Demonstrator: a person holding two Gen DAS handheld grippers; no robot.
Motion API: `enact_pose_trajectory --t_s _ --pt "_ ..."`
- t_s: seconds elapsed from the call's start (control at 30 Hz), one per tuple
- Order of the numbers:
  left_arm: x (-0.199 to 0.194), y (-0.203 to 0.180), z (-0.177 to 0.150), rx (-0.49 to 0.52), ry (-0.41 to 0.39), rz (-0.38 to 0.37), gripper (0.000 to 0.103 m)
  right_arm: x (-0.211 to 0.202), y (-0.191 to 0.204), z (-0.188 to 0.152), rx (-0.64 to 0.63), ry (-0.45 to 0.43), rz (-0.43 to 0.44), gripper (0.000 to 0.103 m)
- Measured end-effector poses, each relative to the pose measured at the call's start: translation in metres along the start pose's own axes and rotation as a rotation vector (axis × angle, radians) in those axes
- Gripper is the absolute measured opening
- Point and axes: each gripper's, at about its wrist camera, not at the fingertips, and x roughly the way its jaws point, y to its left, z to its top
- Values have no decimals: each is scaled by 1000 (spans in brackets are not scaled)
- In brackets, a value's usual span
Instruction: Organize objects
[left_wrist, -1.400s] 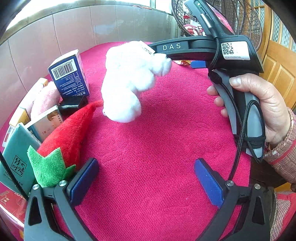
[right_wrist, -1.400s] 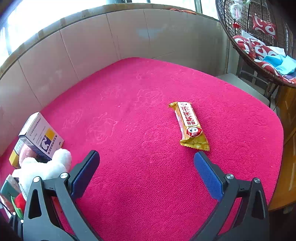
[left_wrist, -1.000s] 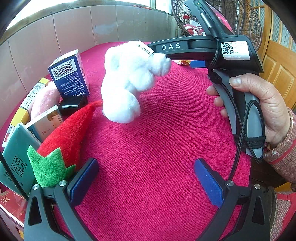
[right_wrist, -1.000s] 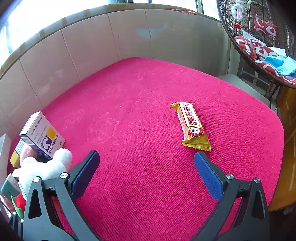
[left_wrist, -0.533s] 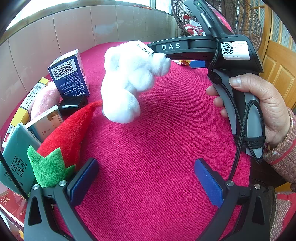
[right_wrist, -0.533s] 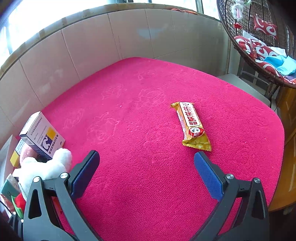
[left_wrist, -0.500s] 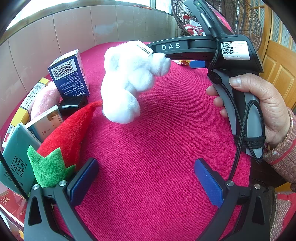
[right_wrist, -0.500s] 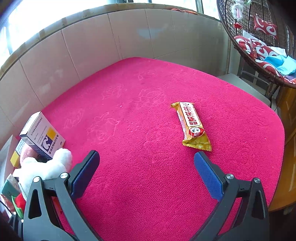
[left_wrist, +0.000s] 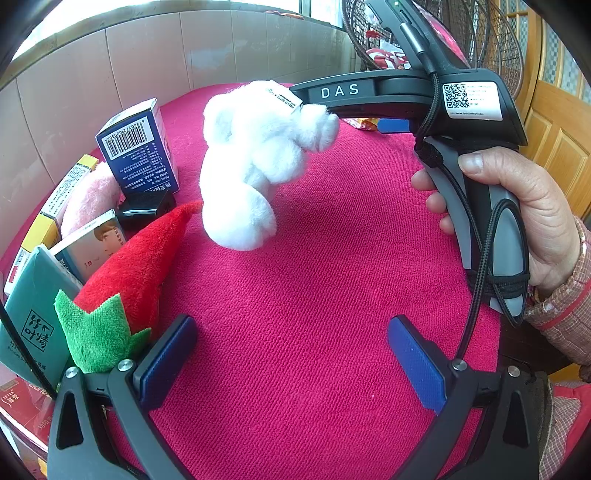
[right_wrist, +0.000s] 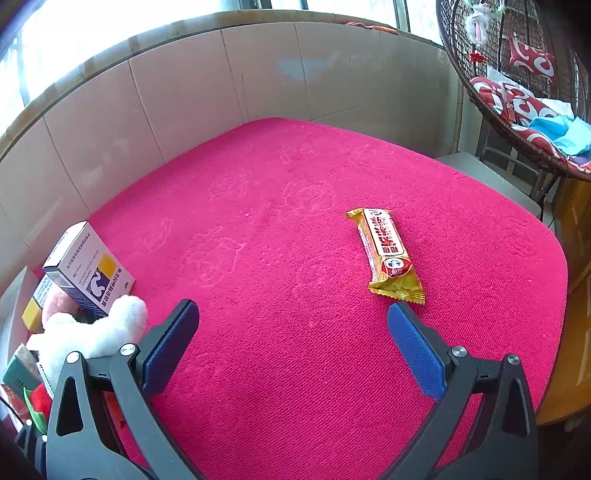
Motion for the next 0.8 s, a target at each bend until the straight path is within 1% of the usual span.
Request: enact_pose_trajectory --t_s 0.2,0.3,0.37,0.47,0.6,0.67,0.7,0.73,0.77,0.8 --pt "-3 -1 -1 -15 -5 19 103 -1 2 1 -2 -7 -2 103" --pt "-10 -6 -4 -16 -23 69 103 -1 3 1 -2 -5 1 103" --pt "-21 -12 -6 1 -56 115 103 -1 2 1 3 -6 0 103" --pt "-47 -15 -8 -6 -114 139 103 -2 1 1 6 -9 0 103" --pt "-103 -2 -19 -84 -236 164 103 -2 2 0 3 -10 -2 103" --pt "-127 12 -35 -141 -278 157 103 -2 2 0 3 -12 -1 103" --pt "-135 10 -34 -166 -293 160 103 -2 2 0 2 -12 0 103" --pt "-139 16 -36 -182 -303 165 103 -3 2 0 3 -12 0 103" --pt "-145 29 -48 -192 -312 168 103 -3 2 0 3 -12 -1 103" --pt "-146 29 -54 -192 -313 159 103 -3 3 0 3 -13 -1 103"
